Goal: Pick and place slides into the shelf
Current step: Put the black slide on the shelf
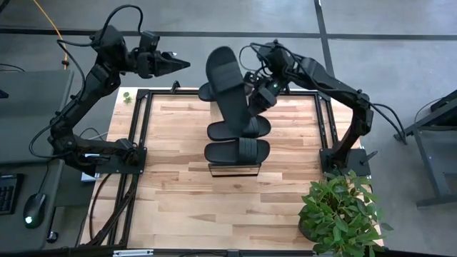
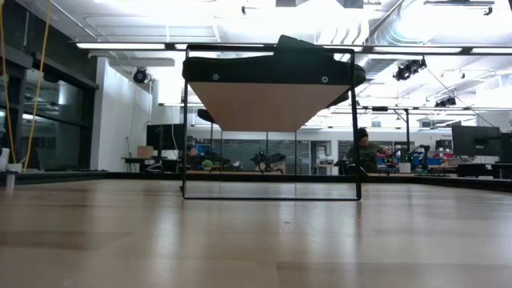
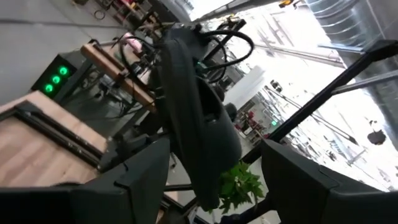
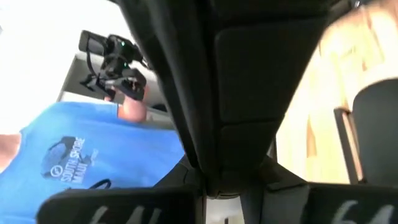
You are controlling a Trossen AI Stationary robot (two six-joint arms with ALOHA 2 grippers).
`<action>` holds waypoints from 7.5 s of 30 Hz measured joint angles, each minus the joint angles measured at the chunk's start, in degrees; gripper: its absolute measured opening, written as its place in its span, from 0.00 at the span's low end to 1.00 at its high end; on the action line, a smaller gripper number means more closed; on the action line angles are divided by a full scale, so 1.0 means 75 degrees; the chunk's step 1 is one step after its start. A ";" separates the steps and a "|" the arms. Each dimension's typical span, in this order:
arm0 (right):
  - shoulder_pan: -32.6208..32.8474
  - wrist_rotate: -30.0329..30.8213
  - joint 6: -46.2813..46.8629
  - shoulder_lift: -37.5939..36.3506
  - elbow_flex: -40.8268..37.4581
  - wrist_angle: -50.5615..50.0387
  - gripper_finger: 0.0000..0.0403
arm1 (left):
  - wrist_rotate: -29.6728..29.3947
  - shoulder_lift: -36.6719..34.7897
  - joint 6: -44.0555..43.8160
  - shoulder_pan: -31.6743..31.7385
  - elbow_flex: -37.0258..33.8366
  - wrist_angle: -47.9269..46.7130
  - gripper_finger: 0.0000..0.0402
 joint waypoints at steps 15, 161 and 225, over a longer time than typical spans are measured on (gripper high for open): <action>0.0870 0.0064 0.0110 0.0343 0.0000 -0.0340 0.07 | -0.0312 0.0115 0.0341 -0.1068 0.0000 -0.1302 0.59; 0.0193 0.5302 0.1164 0.0731 -0.0006 0.5612 0.51 | 0.0050 -0.0705 0.0233 0.2806 0.0000 -0.0719 0.08; -0.1036 0.3716 0.2546 0.0709 -0.0006 0.5217 0.10 | 0.0169 -0.0624 0.1677 0.2812 0.0000 -0.1210 0.63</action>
